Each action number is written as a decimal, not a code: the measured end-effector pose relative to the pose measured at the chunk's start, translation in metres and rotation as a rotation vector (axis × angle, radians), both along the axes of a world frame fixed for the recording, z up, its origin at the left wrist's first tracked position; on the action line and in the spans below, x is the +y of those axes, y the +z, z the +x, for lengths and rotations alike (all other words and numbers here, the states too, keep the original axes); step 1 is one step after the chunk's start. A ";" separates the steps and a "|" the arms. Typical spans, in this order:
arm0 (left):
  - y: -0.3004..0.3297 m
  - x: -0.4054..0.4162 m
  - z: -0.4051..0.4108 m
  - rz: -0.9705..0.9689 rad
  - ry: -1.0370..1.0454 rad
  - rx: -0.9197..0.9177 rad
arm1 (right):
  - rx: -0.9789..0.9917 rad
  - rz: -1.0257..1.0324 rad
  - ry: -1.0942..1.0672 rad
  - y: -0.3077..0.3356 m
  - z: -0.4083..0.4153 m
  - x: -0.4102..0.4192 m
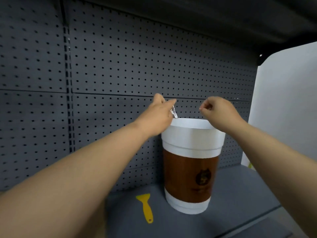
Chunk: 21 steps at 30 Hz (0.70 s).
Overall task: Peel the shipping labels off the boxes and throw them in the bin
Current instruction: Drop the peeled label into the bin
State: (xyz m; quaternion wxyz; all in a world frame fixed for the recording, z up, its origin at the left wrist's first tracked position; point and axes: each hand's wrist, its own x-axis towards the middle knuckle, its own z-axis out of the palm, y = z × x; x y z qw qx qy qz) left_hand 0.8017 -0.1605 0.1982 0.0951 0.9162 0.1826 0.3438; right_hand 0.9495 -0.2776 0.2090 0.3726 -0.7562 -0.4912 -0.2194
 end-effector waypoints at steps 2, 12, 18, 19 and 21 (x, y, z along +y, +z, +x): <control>0.009 0.000 0.028 0.010 -0.004 -0.029 | 0.023 0.012 -0.002 0.006 0.022 0.000; 0.014 0.020 0.110 0.126 0.037 0.049 | 0.098 0.004 0.034 0.005 0.090 0.009; 0.010 0.025 0.125 0.170 0.156 0.133 | 0.094 -0.005 0.067 -0.001 0.110 0.018; 0.011 0.025 0.125 0.241 0.200 0.170 | 0.092 -0.005 0.074 -0.001 0.112 0.018; 0.010 0.024 0.127 0.309 0.256 0.238 | 0.087 -0.009 0.089 -0.001 0.115 0.020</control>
